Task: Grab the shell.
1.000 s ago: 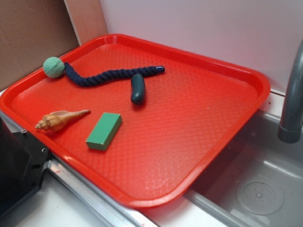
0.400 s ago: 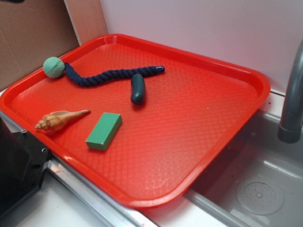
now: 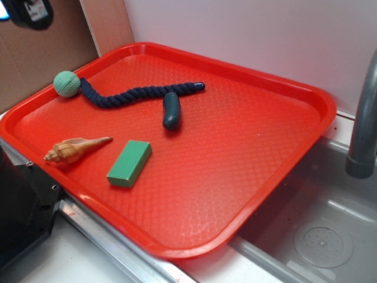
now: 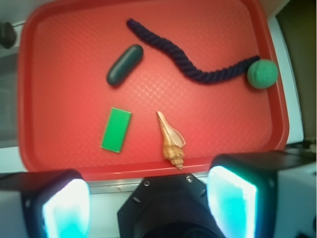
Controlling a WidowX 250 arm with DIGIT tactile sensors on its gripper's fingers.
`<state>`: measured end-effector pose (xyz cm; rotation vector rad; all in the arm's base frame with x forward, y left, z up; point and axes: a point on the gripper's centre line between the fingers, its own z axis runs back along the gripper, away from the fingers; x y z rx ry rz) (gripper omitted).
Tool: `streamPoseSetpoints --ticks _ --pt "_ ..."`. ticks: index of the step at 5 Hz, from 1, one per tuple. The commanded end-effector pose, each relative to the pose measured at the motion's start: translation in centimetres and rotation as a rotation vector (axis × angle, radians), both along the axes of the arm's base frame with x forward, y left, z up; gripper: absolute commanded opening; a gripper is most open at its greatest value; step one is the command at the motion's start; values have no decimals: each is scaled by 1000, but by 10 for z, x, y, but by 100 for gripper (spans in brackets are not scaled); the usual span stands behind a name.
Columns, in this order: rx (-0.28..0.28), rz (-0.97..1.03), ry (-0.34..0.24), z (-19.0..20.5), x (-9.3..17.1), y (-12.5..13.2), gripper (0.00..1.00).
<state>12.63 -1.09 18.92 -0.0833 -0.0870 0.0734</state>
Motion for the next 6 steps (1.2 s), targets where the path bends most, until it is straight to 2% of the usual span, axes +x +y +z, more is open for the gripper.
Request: streamPoseSetpoints --ticks 1,3,4,6 --pt "17 13 76 -36 6 9 100" --pt "101 39 177 -87 -11 16 100" --pt "98 66 231 -112 -16 20 100" --pt "182 150 281 -146 -16 17 100"
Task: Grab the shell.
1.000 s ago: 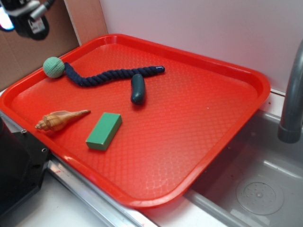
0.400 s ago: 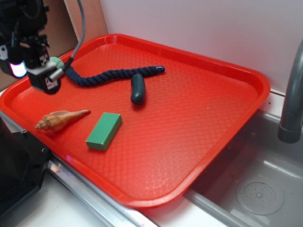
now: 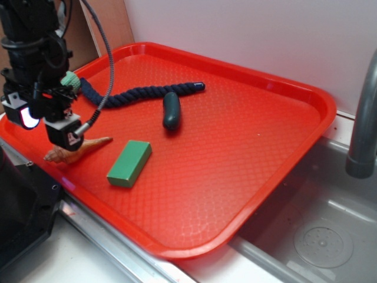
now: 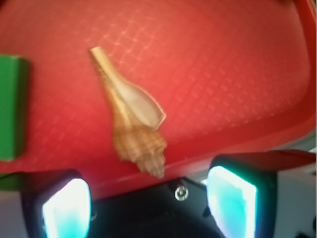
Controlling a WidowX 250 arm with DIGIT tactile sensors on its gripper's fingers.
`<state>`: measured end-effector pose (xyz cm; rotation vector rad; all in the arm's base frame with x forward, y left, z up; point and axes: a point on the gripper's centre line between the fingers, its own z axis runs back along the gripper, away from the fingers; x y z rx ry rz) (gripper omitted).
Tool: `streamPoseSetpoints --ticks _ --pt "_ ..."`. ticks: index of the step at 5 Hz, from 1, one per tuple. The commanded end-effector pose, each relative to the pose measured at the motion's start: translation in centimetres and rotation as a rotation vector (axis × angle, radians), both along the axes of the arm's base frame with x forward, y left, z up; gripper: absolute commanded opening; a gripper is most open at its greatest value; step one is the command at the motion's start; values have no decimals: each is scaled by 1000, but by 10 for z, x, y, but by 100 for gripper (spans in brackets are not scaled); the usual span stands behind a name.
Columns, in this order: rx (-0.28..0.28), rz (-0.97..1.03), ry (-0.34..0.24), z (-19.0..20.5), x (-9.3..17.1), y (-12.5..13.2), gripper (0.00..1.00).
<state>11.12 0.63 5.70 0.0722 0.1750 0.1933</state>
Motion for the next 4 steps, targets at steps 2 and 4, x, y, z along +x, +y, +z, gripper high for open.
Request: streamPoseSetpoints --ticks 2,4 --pt "47 54 40 -36 -5 6 100" --pt "27 76 43 -39 -2 13 0"
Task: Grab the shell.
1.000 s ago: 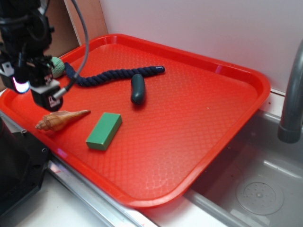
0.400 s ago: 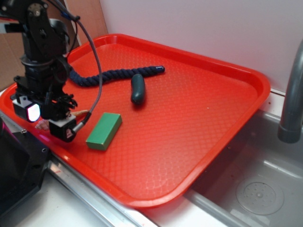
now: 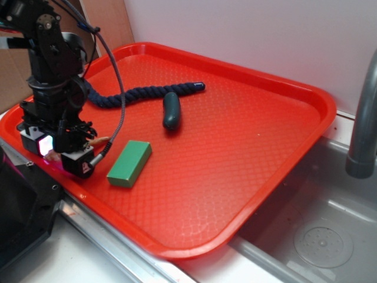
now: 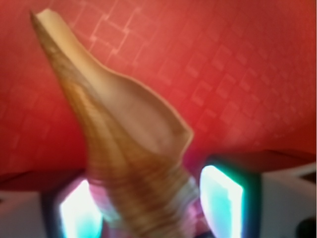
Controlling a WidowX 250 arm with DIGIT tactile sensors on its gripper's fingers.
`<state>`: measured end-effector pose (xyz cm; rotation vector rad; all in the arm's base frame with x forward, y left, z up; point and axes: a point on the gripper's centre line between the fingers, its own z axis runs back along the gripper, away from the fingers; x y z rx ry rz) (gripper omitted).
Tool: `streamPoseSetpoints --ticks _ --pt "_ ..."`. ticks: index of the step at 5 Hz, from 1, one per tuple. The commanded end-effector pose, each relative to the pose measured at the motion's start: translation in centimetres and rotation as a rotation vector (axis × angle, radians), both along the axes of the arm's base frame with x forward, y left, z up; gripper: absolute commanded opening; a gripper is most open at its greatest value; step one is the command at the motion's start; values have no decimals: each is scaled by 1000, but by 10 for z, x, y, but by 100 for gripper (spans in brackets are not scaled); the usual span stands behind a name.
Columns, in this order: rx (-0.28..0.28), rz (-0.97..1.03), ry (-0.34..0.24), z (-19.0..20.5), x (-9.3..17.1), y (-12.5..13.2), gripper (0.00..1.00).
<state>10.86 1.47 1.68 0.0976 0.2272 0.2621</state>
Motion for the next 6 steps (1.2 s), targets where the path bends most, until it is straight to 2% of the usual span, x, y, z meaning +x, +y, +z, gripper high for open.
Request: streamPoseSetpoints --ticks 1,2,3,5,6 --pt "-8 3 -9 0 5 7 0" --pt "-29 4 5 8 11 6 0" --pt "-35 28 -22 37 18 -2 0" --pt "-131 71 -137 118 46 -10 0" --pt "-109 81 -197 156 56 -20 0"
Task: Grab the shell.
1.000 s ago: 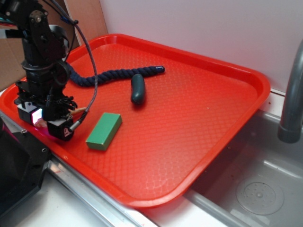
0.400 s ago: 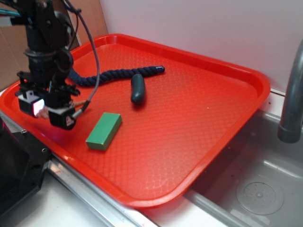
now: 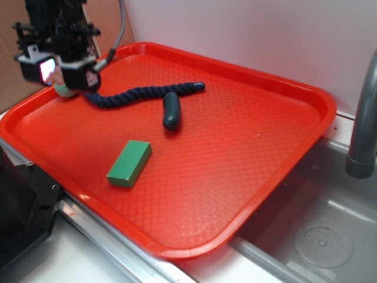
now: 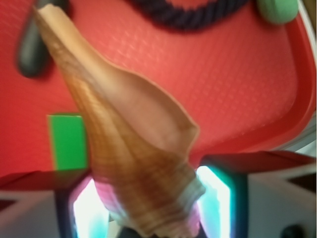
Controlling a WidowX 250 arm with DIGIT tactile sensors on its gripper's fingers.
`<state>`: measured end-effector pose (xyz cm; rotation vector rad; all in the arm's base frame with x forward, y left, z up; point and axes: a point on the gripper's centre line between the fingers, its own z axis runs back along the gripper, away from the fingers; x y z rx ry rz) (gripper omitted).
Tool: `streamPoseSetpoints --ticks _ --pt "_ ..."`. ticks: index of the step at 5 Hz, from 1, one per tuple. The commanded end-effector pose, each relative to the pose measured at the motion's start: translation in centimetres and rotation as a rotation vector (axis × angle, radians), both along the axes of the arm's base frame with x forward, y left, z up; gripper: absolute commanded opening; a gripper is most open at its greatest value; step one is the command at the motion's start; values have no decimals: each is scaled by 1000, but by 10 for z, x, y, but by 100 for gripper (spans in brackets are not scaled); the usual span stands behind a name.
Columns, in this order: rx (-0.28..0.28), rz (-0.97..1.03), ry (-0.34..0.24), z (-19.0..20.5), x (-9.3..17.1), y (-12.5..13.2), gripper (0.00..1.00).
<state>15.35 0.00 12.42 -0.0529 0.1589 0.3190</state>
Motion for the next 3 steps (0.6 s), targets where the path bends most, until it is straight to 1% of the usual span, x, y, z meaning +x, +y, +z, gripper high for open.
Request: streamPoseSetpoints --ticks 1,2,3 --pt "18 -8 -145 70 12 -14 0" --pt "46 -24 -203 84 8 -22 0" --pt "38 -26 -177 75 14 -15 0"
